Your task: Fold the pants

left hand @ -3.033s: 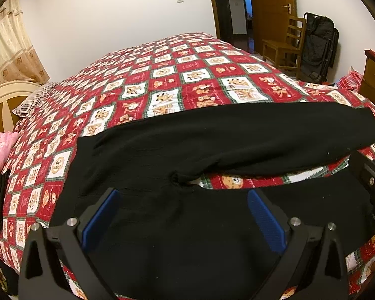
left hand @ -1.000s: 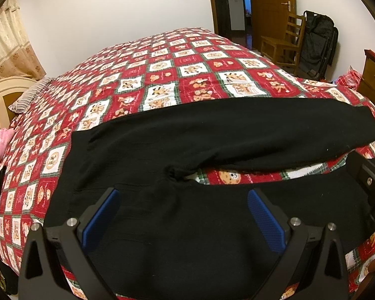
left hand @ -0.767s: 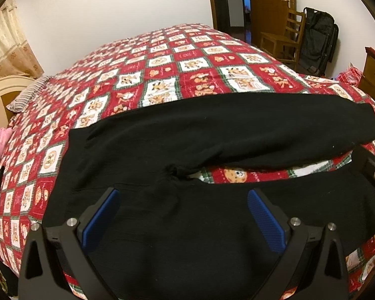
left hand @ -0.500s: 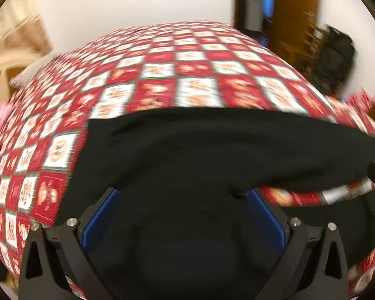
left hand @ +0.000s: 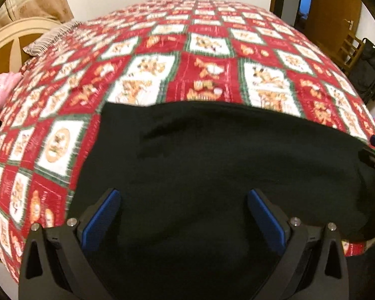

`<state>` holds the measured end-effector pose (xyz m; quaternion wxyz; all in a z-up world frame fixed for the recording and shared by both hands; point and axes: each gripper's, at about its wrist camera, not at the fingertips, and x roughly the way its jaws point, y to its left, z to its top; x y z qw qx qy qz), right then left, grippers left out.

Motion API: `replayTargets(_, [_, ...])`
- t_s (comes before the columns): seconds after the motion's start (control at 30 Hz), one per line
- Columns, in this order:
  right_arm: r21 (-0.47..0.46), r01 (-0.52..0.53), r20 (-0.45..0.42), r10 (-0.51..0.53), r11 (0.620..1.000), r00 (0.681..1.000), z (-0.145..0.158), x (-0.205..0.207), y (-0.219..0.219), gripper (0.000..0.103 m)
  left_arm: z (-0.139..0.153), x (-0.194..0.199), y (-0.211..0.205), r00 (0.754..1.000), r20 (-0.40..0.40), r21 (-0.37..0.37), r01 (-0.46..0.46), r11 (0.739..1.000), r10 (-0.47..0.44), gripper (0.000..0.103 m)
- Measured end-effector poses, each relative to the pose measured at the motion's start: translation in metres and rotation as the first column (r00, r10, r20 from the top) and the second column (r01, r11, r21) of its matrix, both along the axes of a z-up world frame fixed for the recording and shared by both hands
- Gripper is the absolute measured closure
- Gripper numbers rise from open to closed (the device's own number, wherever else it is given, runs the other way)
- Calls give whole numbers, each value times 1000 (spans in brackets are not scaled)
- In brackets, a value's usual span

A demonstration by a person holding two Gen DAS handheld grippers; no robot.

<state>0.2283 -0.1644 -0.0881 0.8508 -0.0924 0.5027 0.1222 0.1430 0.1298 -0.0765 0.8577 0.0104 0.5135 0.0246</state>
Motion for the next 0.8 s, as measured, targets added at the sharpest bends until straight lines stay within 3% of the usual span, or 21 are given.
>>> replayTargets(0.07, [48, -18, 5, 17, 999, 1000, 0, -1, -1, 49, -5, 2, -1, 1000, -7, 3, 1, 1000, -1, 0])
replayTargets(0.13, [68, -40, 8, 39, 997, 999, 1, -3, 0, 76, -4, 1, -1, 1000, 4, 1, 5, 1000, -5, 0])
replayTargets(0.2, [80, -68, 1, 68, 995, 998, 3, -5, 4, 93, -5, 2, 0, 1000, 6, -7, 5, 1000, -5, 0])
replayTargets(0.23, [66, -75, 6, 74, 995, 997, 6, -8, 7, 96, -4, 2, 1, 1000, 6, -11, 6, 1000, -6, 0])
replayTargets(0.33, [40, -115, 66, 112, 993, 991, 21, -26, 16, 97, 0, 2, 5, 1000, -10, -41, 8, 999, -9, 0])
replayTargets(0.53, [10, -178, 197, 173, 984, 965, 58, -90, 33, 97, 34, -11, 35, 1000, -10, -232, -28, 972, 27, 0])
replayTargets(0.67, [9, -211, 232, 203, 977, 951, 63, -133, 43, 97, 58, -11, 42, 1000, 19, -299, -19, 954, 26, 0])
replayTargets(0.8, [-34, -258, 275, 258, 965, 926, 55, -172, 59, 97, 62, 0, 37, 1000, 1, -365, -9, 931, 10, 0])
